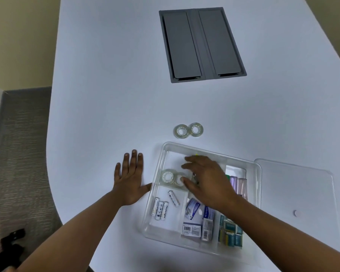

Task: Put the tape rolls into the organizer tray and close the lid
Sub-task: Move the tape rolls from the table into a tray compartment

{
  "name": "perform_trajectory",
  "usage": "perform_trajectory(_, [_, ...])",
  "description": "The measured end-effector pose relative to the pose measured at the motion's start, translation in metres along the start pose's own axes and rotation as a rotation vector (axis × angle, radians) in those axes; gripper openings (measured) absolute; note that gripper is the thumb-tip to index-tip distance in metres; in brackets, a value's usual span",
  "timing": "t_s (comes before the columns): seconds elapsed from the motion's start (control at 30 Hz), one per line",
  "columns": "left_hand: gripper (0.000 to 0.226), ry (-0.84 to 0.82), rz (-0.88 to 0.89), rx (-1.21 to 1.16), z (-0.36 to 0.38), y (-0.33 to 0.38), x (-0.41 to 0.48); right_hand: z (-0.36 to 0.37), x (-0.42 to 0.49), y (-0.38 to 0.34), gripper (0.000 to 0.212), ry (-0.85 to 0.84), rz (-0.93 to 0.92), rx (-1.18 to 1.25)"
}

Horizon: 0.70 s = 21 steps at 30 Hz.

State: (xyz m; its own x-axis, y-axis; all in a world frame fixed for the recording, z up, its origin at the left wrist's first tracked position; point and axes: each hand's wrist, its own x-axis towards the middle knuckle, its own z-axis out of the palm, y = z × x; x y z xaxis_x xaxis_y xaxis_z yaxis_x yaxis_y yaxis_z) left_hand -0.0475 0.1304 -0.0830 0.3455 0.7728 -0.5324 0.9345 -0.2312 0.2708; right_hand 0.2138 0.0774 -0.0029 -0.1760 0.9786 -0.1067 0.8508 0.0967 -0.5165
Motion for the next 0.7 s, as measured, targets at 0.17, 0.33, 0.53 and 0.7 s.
perform_trajectory(0.17, [0.104,0.069,0.001,-0.01,0.003,0.001,-0.004,-0.005,-0.017,0.037,0.066,0.175,0.136,-0.092])
perform_trajectory(0.33, [0.103,0.125,-0.028,-0.072,-0.003,0.006,-0.006,0.005,-0.027,0.058,0.081,0.089,0.199,-0.216])
perform_trajectory(0.53, [0.058,0.455,-0.12,-0.29,-0.05,0.048,0.013,0.014,-0.029,0.061,0.08,0.124,0.176,-0.2])
perform_trajectory(0.7, [0.054,0.405,0.028,-0.312,-0.094,0.103,0.055,0.014,-0.029,0.063,0.076,0.132,0.17,-0.183])
